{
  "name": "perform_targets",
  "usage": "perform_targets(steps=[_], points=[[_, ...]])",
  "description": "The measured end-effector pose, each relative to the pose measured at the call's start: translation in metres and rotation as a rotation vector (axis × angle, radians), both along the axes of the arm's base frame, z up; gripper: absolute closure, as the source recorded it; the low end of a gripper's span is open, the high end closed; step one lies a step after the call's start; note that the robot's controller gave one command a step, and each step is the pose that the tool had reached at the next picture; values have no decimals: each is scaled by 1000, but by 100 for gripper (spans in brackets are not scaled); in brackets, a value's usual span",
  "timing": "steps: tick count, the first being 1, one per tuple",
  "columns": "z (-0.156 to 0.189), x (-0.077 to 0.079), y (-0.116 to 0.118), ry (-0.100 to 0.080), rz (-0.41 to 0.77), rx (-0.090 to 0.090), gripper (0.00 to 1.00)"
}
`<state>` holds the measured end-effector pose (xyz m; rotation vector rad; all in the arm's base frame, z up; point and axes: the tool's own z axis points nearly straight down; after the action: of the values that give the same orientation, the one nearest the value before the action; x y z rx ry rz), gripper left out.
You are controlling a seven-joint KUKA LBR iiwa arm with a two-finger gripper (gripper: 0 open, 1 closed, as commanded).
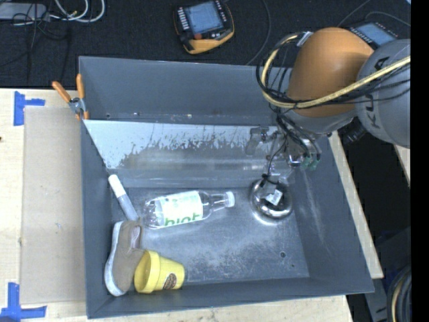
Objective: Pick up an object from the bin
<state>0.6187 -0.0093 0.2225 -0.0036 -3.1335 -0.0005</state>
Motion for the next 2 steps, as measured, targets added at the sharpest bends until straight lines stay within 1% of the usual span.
perform_targets(steps=[1,2], points=[[-61,0,104,7,18,4,0],[-158,-4,126,15,96,5,0]])
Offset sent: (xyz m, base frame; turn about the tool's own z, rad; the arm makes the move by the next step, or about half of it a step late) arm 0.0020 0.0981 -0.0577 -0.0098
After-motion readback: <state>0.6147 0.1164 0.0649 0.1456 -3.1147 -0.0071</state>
